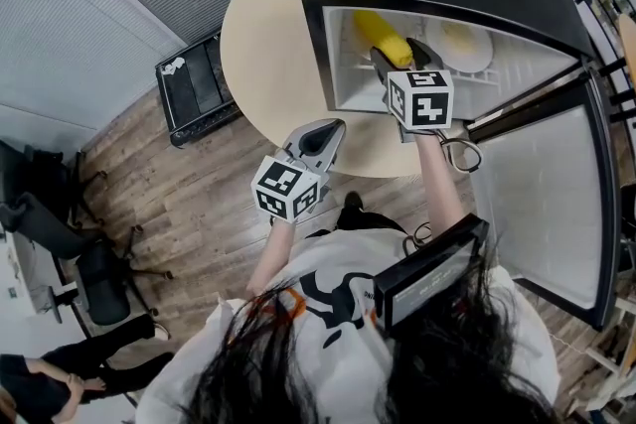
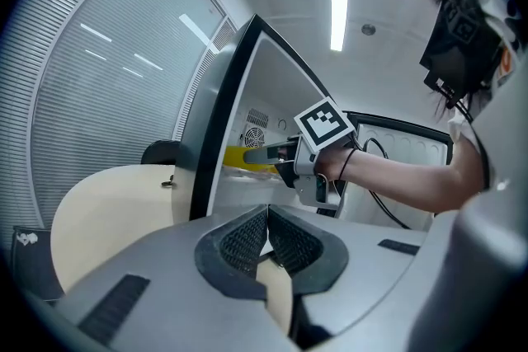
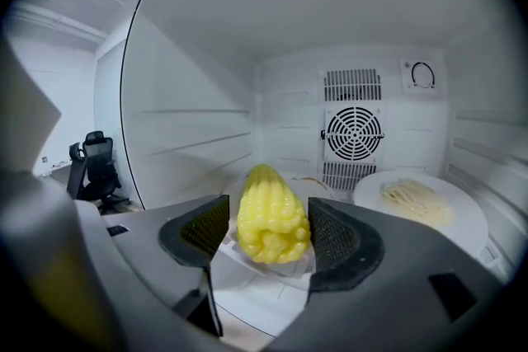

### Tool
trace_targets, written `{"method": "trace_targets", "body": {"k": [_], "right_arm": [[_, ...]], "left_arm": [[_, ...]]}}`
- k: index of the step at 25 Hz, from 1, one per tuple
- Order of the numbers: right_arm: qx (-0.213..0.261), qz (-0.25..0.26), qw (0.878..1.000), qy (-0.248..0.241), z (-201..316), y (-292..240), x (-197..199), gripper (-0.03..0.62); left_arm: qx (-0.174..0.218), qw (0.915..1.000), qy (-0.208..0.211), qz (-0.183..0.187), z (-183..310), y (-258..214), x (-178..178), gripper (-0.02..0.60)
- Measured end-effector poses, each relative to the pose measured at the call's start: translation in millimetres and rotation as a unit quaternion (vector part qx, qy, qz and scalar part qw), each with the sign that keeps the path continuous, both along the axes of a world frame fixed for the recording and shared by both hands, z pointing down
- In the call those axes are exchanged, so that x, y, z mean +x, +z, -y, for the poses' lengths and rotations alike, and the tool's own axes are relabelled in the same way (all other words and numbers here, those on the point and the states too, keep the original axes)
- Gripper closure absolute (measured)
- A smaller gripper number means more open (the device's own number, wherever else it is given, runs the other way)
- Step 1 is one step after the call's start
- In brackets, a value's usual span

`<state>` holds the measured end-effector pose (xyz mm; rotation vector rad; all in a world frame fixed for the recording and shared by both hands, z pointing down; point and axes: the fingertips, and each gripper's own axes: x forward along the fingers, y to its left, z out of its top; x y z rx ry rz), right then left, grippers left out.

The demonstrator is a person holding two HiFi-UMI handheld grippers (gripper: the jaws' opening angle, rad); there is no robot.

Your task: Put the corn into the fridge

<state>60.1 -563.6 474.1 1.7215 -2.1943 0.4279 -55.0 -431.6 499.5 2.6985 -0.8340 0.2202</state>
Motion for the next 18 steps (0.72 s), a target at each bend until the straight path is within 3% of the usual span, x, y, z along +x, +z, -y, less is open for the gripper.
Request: {"method": "trace_targets", "body": {"k": [6,12,18], "right_arm": [[0.023,0.034,0.999,0.016,-19,-16,6,0.309],[0.055,0.103,0.993,0.020,-48,-38,6,0.309],[0.054,0.118,0.992,0.005,-81,-37,-9,0.309]], "left_arm": [[0.003,1.0000,0.001,0.000,-7,-1,0,0.569],[0.007,1.0000,0.003,0.001,-18,-4,-3,0.569],[0.011,0.9999,0.007,-0.001,-33,-8,-5,0.569]]}}
